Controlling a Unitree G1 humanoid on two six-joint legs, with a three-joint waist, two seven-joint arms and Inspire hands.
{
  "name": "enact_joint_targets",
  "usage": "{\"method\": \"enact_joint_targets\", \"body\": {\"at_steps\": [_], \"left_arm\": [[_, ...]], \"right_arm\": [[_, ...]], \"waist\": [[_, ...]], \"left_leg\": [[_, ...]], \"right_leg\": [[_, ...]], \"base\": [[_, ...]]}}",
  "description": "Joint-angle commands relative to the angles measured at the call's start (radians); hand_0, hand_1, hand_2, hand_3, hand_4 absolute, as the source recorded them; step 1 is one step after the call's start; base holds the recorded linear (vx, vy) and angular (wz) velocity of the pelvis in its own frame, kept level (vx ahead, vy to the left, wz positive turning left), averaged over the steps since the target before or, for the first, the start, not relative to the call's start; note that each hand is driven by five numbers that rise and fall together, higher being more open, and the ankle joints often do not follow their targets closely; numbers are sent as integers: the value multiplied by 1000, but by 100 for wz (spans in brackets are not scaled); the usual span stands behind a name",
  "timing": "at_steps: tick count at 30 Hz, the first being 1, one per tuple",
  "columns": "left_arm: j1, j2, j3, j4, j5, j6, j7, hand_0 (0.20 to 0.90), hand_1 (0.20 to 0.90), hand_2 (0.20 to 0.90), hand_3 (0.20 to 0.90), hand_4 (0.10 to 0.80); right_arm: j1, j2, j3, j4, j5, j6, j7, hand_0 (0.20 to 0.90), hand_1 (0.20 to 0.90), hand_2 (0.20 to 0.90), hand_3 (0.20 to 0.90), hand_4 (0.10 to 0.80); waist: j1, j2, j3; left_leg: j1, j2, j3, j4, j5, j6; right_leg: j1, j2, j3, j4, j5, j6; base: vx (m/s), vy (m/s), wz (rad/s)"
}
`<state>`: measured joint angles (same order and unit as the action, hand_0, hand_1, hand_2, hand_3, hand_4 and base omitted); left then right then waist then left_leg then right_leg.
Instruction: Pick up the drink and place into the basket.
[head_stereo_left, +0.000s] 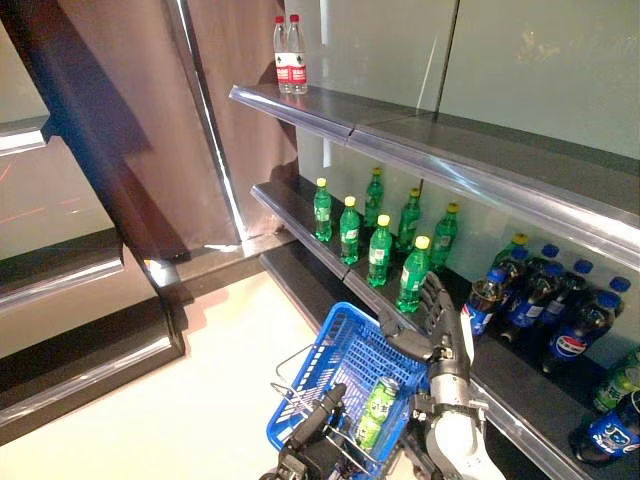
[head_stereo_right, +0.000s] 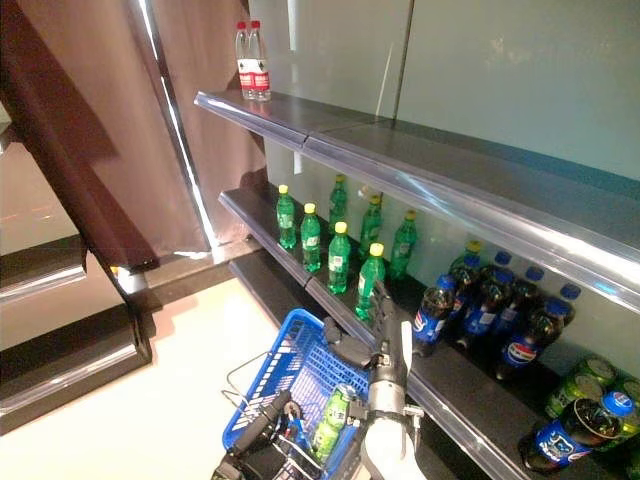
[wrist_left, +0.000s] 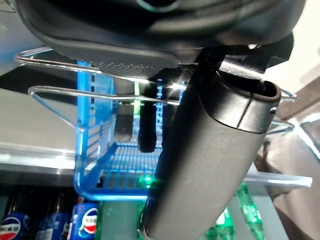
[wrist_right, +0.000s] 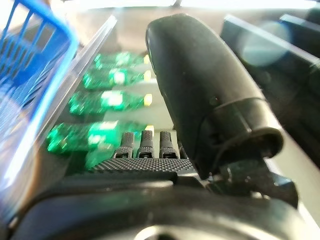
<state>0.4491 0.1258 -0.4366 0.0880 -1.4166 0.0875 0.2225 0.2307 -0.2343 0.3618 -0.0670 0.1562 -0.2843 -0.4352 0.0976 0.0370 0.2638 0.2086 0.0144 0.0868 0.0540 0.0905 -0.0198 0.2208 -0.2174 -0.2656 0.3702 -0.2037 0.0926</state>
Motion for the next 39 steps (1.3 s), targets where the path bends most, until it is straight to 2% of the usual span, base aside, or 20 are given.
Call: {"method": "enact_joint_targets", "body": {"at_steps": [1, 8, 12, 17, 20, 28, 33, 39], "left_arm": [[-11, -41, -8, -303, -41, -87, -192, 300, 300, 300, 200, 100], [33, -36, 0, -378, -22, -124, -198, 300, 300, 300, 200, 100], [59, -30, 27, -452, -14, -124, -164, 300, 300, 300, 200, 100], [56, -16, 72, -511, -31, -112, -116, 300, 300, 300, 200, 100], [21, -6, 95, -527, -49, -108, -84, 300, 300, 300, 200, 100], [-98, 27, 141, -500, -91, -107, -36, 300, 300, 300, 200, 100], [-154, 46, 154, -477, -116, -107, -5, 300, 300, 300, 200, 100], [-188, 65, 154, -453, -140, -116, -3, 300, 300, 300, 200, 100]], "right_arm": [[-146, 1, 6, -111, -10, -144, 119, 900, 900, 900, 900, 800], [-86, -39, 6, -217, 34, -102, 161, 900, 900, 900, 900, 800], [-59, -55, -31, -259, 81, -70, 122, 900, 900, 900, 900, 800], [-58, -54, -76, -305, 102, -78, 80, 900, 900, 900, 900, 800], [-95, -47, -74, -324, 104, -84, 99, 900, 900, 900, 900, 800], [-181, -62, -56, -293, 115, -13, 112, 900, 900, 900, 900, 800], [-211, -87, -53, -253, 144, 19, 85, 900, 900, 900, 900, 800], [-239, -123, -39, -238, 165, 13, 53, 900, 900, 900, 900, 800]], "waist": [[6, -24, -41], [-17, -30, -73], [-27, -34, -90], [-34, -36, -113], [-35, -32, -133], [-40, -32, -173], [-49, -32, -171], [-54, -26, -153]], "left_leg": [[-80, -8, -11, 182, -164, -10], [-55, 9, 17, 122, -153, -16], [-38, 23, 31, 95, -149, -17], [-22, 33, 42, 69, -148, -16], [-16, 35, 48, 45, -146, -14], [-26, 31, 58, -5, -139, -8], [-37, 23, 55, 2, -153, -3], [-51, 19, 45, 15, -165, 0]], "right_leg": [[38, -14, -15, -305, 229, 43], [27, 6, 3, -320, 213, 39], [27, 23, 17, -329, 203, 34], [32, 36, 30, -343, 195, 29], [29, 42, 33, -354, 192, 27], [-4, 57, 44, -362, 189, 24], [-18, 73, 58, -356, 180, 16], [-36, 80, 72, -344, 168, 12]], "base": [[-137, -34, 1], [-111, -47, -6], [-90, -65, -14], [-76, -44, -5], [-115, -26, -9], [-106, -27, -4], [-21, -9, 0], [0, 0, 0]]}}
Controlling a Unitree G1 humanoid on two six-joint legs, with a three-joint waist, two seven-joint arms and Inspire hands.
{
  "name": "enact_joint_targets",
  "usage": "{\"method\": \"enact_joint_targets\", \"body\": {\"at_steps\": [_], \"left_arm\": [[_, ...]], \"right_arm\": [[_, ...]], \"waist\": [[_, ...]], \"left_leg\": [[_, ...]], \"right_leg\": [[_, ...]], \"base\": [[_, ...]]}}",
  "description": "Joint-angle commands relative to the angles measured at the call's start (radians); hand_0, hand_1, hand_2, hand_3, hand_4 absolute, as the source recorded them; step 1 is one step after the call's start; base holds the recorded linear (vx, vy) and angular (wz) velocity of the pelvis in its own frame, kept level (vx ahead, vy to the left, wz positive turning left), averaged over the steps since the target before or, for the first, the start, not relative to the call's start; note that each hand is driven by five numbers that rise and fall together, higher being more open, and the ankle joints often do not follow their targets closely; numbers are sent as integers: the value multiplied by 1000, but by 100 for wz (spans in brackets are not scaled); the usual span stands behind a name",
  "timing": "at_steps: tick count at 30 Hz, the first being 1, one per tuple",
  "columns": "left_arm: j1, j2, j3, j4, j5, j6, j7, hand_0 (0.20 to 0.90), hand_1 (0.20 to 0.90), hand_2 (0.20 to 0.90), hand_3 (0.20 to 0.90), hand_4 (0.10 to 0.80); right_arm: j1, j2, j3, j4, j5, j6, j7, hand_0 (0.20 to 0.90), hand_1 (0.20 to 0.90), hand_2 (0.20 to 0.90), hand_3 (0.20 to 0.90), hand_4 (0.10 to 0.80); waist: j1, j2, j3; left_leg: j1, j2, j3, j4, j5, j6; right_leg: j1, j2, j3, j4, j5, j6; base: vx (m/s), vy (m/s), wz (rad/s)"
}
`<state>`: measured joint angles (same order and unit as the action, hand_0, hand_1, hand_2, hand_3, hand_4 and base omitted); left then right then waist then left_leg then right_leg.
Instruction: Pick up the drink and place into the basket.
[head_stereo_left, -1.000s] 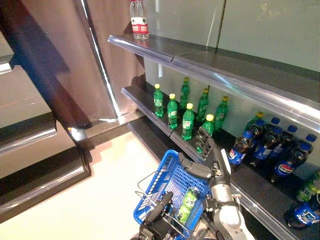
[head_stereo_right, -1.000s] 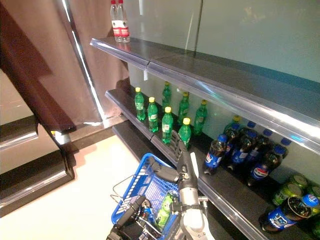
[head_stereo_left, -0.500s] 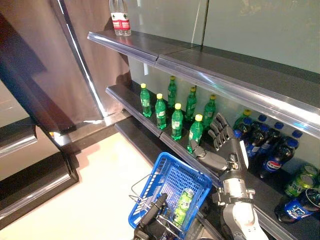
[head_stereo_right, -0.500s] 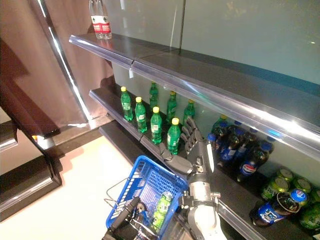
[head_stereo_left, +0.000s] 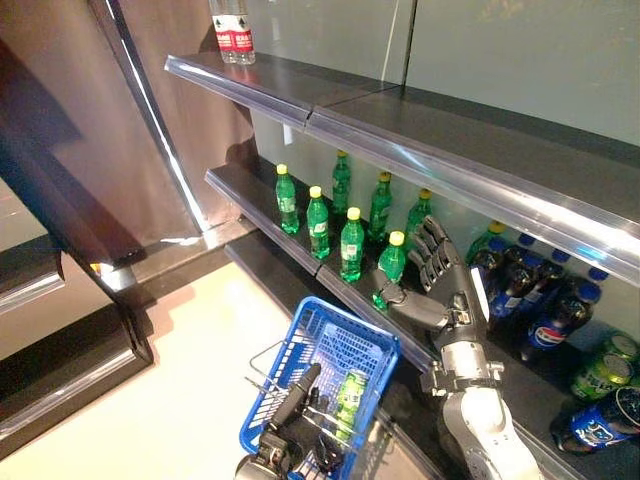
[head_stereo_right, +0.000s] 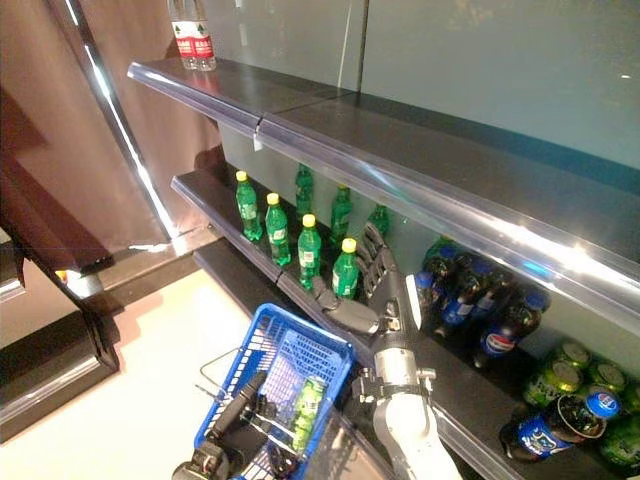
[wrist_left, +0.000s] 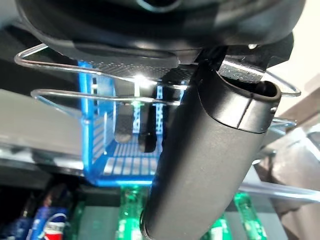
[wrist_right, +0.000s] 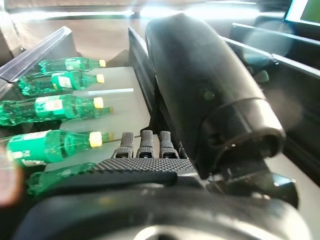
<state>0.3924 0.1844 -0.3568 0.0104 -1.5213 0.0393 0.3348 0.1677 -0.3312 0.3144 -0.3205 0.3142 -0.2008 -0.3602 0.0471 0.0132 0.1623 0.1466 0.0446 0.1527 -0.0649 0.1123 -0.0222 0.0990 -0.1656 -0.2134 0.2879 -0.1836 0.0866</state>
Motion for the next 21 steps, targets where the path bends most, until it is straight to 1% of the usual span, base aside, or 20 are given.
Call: {"method": "enact_joint_targets", "body": {"at_steps": [1, 6, 7, 10, 15, 21], "left_arm": [[-137, 9, 71, -371, -38, -72, -117, 300, 300, 300, 200, 100], [-178, 34, 36, -346, -45, -102, -121, 300, 300, 300, 200, 100], [-188, 35, 26, -339, -39, -109, -115, 300, 300, 300, 200, 100], [-198, 23, 9, -324, -25, -118, -104, 300, 300, 300, 200, 100], [-173, -11, -27, -308, 10, -127, -86, 300, 300, 300, 200, 100], [-161, -22, -44, -302, 31, -124, -72, 300, 300, 300, 200, 100]], "right_arm": [[-183, -32, 11, 17, 8, -75, -29, 900, 900, 900, 900, 800], [-257, -64, 35, 41, -4, -117, -119, 900, 900, 900, 900, 800], [-284, -64, 32, 54, -12, -126, -160, 900, 900, 900, 900, 800], [-327, -55, 22, 77, -28, -122, -220, 900, 900, 900, 900, 800], [-358, -25, 18, 117, -59, -90, -267, 900, 900, 900, 900, 800], [-379, -8, 14, 160, -78, -73, -285, 900, 900, 900, 900, 800]], "waist": [[-4, -1, -46], [0, 7, -6], [0, 10, 4], [0, 17, 20], [4, 31, 35], [17, 34, 69]], "left_leg": [[6, -13, -24, 138, -189, 3], [-14, -19, -32, 147, -192, 7], [-18, -20, -29, 148, -193, 6], [-21, -19, -27, 157, -191, 5], [-12, -19, -29, 178, -192, 2], [-40, -15, -49, 217, -184, 0]], "right_leg": [[82, 29, 22, -257, 146, 17], [54, 25, 26, -243, 146, 20], [50, 24, 25, -244, 149, 23], [47, 21, 26, -240, 155, 25], [59, 12, 29, -227, 161, 30], [46, 3, 34, -204, 170, 32]], "base": [[0, 0, 0], [-35, 8, 0], [0, 0, 0], [33, 6, 0], [149, 33, 0], [68, -6, 1]]}}
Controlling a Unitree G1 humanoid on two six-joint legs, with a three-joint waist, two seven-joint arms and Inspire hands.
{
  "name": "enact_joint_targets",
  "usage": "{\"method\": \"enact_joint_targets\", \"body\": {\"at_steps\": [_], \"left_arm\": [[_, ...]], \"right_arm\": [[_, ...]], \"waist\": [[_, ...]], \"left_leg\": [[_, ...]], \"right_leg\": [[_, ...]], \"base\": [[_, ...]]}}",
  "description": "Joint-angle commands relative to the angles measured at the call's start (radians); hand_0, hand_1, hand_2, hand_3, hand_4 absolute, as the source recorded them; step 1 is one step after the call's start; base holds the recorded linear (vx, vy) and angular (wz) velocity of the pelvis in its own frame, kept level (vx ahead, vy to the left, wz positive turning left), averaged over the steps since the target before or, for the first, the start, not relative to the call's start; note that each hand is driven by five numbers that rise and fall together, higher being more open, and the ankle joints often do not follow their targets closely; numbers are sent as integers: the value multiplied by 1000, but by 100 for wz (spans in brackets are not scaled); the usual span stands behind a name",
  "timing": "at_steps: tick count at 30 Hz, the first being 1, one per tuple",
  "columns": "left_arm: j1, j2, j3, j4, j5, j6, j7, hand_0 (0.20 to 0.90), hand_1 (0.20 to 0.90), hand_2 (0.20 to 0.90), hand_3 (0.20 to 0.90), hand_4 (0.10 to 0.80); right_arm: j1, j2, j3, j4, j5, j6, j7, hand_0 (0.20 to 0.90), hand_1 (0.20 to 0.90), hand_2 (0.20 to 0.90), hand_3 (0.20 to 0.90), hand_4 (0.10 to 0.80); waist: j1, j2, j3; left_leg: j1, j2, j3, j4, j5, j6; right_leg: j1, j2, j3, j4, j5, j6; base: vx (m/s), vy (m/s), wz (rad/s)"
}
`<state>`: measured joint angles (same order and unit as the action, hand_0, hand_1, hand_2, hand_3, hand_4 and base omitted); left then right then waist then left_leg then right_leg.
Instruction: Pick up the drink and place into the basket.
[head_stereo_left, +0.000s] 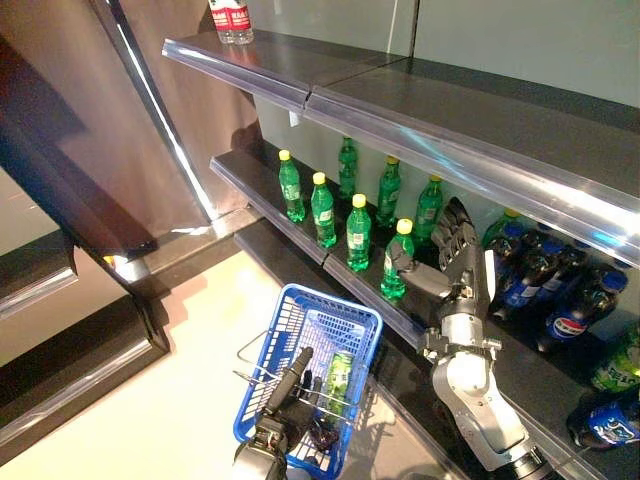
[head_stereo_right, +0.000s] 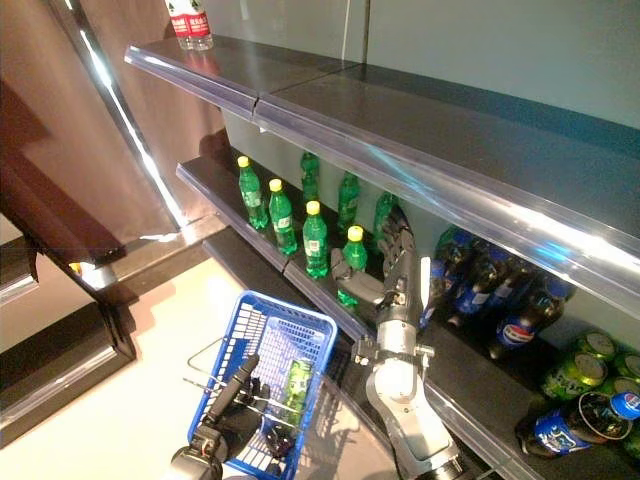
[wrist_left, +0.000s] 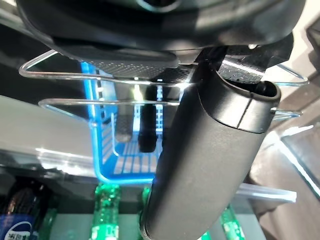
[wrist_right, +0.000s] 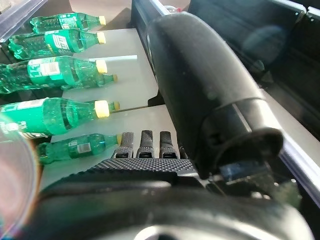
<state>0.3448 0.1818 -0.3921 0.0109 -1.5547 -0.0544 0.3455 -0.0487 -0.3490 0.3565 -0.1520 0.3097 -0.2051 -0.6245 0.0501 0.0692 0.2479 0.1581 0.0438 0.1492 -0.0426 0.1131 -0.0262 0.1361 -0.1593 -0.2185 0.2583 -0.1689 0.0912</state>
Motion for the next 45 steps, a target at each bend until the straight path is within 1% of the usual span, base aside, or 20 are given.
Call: {"method": "enact_joint_targets", "body": {"at_steps": [1, 6, 10, 17, 19, 25, 34, 38, 45], "left_arm": [[-116, -20, -10, -304, 67, -30, -79, 300, 300, 300, 200, 100], [-148, -12, -13, -303, 68, -29, -72, 300, 300, 300, 200, 100], [-195, -2, -12, -307, 62, -25, -63, 300, 300, 300, 200, 100], [-264, 18, -4, -317, 52, -31, -45, 300, 300, 300, 200, 100], [-301, 28, -1, -312, 40, -38, -42, 300, 300, 300, 200, 100], [-374, 44, 4, -297, 23, -48, -50, 300, 300, 300, 200, 100], [-483, 49, -9, -268, 4, -94, -79, 300, 300, 300, 200, 100], [-512, 41, -23, -260, 3, -114, -83, 300, 300, 300, 200, 100], [-552, 45, -26, -247, -7, -127, -102, 300, 300, 300, 200, 100]], "right_arm": [[-168, 14, -29, 0, -80, -73, -27, 900, 900, 900, 900, 800], [-216, 31, -29, 40, -99, -76, -53, 900, 900, 900, 900, 800], [-277, 46, -30, 89, -119, -74, -78, 900, 900, 900, 900, 800], [-365, 66, -47, 154, -140, -67, -126, 900, 900, 900, 900, 800], [-415, 66, -55, 182, -142, -61, -135, 900, 900, 900, 900, 800], [-522, 25, -86, 232, -116, -71, -148, 900, 900, 900, 900, 800], [-696, -24, -104, 298, -83, -50, -192, 900, 900, 900, 900, 800], [-751, -36, -93, 340, -67, -56, -194, 900, 900, 900, 900, 800], [-833, -78, -80, 388, -16, -58, -157, 900, 900, 900, 900, 800]], "waist": [[17, -22, -6], [29, -21, 34], [39, -18, 73], [49, -17, 128], [52, -17, 153], [58, -12, 205], [54, 4, 272], [55, 10, 272], [58, 18, 272]], "left_leg": [[-61, -13, -51, 202, -182, 4], [-111, -15, -72, 224, -168, 4], [-160, -16, -87, 238, -154, 2], [-208, -17, -96, 247, -144, 1], [-228, -18, -100, 256, -143, 0], [-279, -23, -107, 271, -140, -1], [-344, -38, -108, 280, -139, 0], [-380, -44, -107, 283, -140, 0], [-442, -58, -114, 289, -139, 2]], "right_leg": [[1, -5, 41, -170, 158, 28], [-29, -7, 46, -164, 171, 26], [-60, -9, 42, -161, 182, 23], [-88, -13, 34, -166, 197, 23], [-102, -15, 29, -162, 201, 21], [-146, -19, 21, -149, 208, 19], [-224, -25, 21, -123, 207, 16], [-267, -30, 16, -110, 204, 15], [-337, -32, 12, -90, 198, 12]], "base": [[-1, -34, 2], [-40, -33, 3], [-119, -35, 7], [-109, -19, 3], [-124, -16, 8], [-154, -8, 4], [-127, 28, 1], [-80, 32, 1], [-70, 20, 1]]}}
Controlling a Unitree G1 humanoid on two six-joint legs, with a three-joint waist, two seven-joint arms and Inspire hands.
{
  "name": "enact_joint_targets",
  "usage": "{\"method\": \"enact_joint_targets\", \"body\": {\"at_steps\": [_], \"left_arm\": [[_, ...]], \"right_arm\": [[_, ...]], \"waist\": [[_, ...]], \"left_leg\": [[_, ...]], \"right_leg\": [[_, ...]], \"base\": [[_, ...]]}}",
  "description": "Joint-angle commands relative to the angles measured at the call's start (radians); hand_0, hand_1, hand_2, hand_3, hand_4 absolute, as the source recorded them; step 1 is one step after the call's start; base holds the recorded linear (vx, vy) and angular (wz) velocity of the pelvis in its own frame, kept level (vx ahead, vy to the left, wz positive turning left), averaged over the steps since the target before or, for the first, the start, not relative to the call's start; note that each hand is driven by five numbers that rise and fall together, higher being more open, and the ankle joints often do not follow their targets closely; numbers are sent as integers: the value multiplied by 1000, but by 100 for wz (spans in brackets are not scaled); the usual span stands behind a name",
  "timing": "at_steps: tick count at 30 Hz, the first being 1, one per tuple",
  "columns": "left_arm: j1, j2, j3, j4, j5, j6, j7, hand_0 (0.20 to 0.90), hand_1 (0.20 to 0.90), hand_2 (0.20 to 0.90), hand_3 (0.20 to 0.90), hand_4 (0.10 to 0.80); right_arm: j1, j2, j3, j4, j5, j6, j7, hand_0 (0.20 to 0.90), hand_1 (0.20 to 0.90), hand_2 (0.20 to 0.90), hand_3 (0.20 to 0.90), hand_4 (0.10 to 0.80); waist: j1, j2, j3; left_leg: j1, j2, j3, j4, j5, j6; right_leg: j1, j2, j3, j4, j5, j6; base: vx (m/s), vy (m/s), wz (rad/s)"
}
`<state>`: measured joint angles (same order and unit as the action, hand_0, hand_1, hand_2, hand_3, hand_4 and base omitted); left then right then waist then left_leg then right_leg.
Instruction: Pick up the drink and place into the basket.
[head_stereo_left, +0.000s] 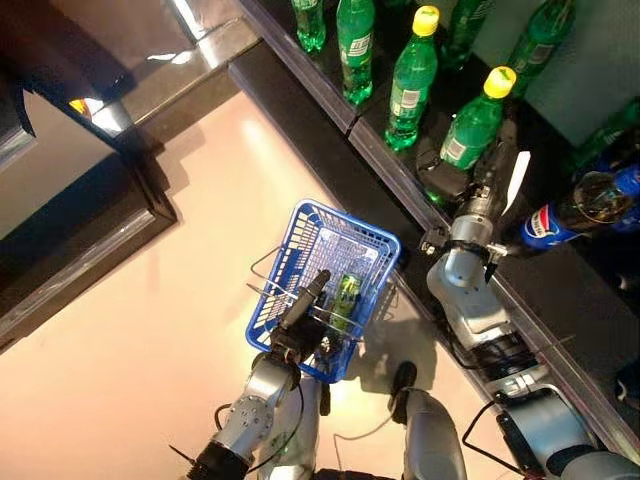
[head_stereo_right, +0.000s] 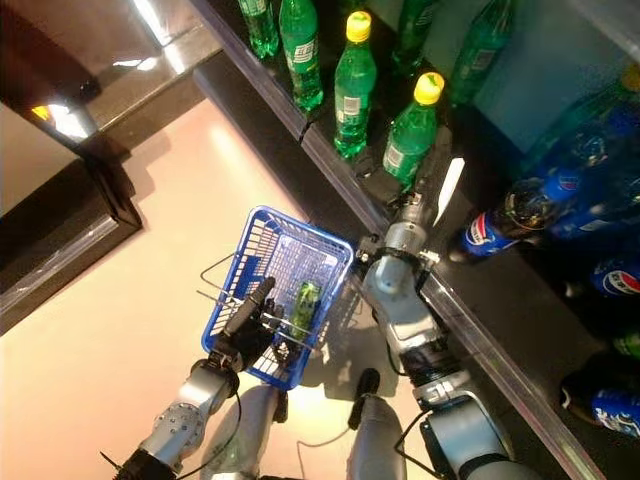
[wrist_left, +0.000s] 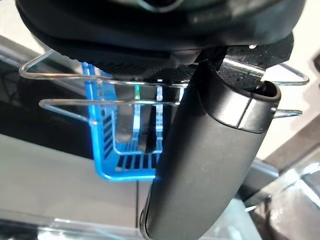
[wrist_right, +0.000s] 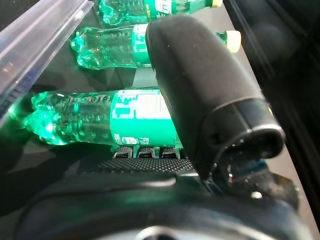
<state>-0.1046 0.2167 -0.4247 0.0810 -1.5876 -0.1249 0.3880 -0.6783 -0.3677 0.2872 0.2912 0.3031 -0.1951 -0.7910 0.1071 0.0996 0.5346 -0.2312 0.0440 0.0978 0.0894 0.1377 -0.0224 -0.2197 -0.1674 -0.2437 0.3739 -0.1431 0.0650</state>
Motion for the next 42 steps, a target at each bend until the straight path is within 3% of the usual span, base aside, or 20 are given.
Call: {"method": "enact_joint_targets", "body": {"at_steps": [1, 2, 21, 29, 35, 42], "left_arm": [[-107, 12, 6, -314, 22, -59, -150, 300, 300, 300, 200, 100], [-111, 13, 7, -314, 20, -60, -153, 300, 300, 300, 200, 100], [-123, 6, 36, -315, 18, -53, -181, 300, 300, 300, 200, 100], [-102, 16, 60, -340, 10, -50, -183, 300, 300, 300, 200, 100], [-76, 33, 86, -369, -8, -41, -174, 300, 300, 300, 200, 100], [-34, 42, 104, -397, -15, -22, -160, 300, 300, 300, 200, 100]], "right_arm": [[-214, -64, -7, -51, -7, -69, 6, 467, 467, 467, 395, 295], [-224, -68, -6, -47, -6, -76, 5, 300, 300, 300, 200, 100], [-253, -85, -12, -73, -54, -106, 7, 300, 300, 300, 200, 100], [-216, -82, -25, -206, -142, -123, -13, 300, 300, 300, 200, 100], [-168, -74, -34, -381, -185, -137, 62, 300, 300, 300, 200, 100], [-110, -75, -11, -509, -93, -140, 180, 300, 300, 300, 200, 100]], "waist": [[1, -11, -15], [2, -11, -15], [-5, -5, -15], [-18, -7, -15], [-29, -15, -17], [-29, -28, -64]], "left_leg": [[-56, -61, -62, 154, -163, -1], [-64, -62, -62, 153, -163, -1], [-74, -71, -44, 125, -164, 2], [-39, -69, -32, 98, -164, 3], [14, -66, -22, 81, -169, 3], [62, -62, -12, 53, -175, -1]], "right_leg": [[13, -24, 37, -206, 171, 38], [4, -23, 36, -206, 171, 37], [-25, -20, 38, -209, 161, 34], [0, -15, 44, -224, 158, 33], [46, -12, 53, -237, 151, 35], [95, -7, 54, -267, 145, 36]], "base": [[-73, 16, 2], [-77, 18, 3], [-19, 8, 1], [0, 0, 0], [2, 5, -1], [26, 4, -2]]}}
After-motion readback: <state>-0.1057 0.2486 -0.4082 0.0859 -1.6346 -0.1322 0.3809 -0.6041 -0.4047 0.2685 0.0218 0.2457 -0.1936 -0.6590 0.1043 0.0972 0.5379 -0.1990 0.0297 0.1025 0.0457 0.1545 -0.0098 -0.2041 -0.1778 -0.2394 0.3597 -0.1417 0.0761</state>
